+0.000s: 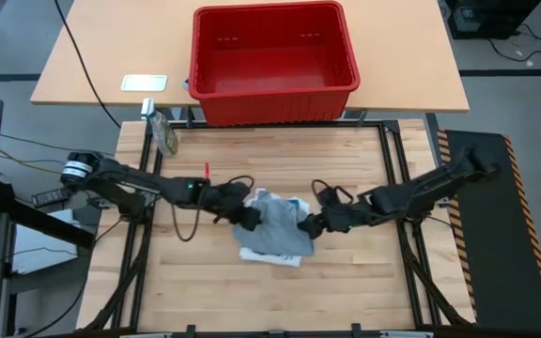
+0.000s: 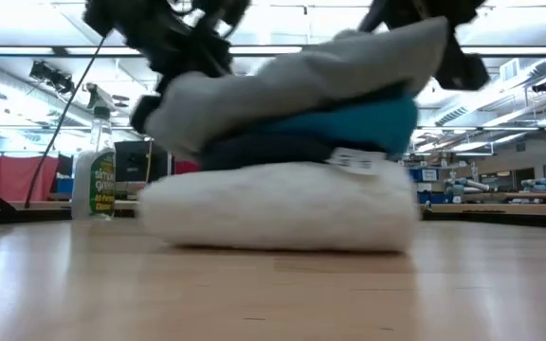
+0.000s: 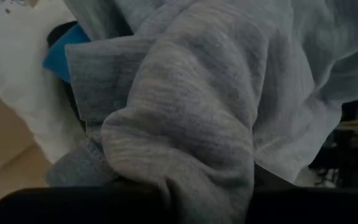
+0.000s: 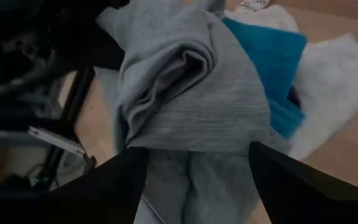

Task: Fold laundry
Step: Put the stacked laundry into the red laundry bin

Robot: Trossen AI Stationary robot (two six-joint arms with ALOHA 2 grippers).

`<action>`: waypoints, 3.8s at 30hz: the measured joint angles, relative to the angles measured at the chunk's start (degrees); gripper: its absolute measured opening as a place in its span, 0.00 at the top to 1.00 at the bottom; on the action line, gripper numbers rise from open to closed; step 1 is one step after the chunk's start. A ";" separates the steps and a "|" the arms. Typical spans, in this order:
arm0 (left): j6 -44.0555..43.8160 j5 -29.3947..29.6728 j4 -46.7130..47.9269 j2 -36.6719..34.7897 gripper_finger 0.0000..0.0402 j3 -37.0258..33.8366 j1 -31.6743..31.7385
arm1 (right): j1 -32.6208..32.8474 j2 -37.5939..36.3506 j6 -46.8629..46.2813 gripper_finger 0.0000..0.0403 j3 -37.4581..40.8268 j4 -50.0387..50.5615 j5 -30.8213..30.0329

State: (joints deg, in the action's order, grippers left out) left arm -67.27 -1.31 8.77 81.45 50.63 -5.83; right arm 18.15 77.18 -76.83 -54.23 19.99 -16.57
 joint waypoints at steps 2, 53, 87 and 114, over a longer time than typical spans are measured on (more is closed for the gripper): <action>-0.24 -1.11 -2.30 2.41 0.80 0.70 1.70 | 0.29 -1.37 -2.23 0.30 2.58 -0.64 -0.52; 15.05 -1.32 21.00 0.92 0.00 8.37 1.42 | 4.15 2.03 -21.22 0.02 3.64 9.09 -6.65; 3.67 -11.80 -47.31 26.57 0.13 -11.71 5.55 | -7.49 18.37 -17.98 0.07 24.54 -44.23 6.56; 12.25 -7.43 -45.13 11.82 0.75 -9.09 17.16 | -34.41 5.36 4.12 0.58 24.89 -55.76 26.67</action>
State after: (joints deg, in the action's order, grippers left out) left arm -55.02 -8.74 -36.36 93.27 41.55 11.33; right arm -16.26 82.54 -72.71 -29.34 -35.76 10.10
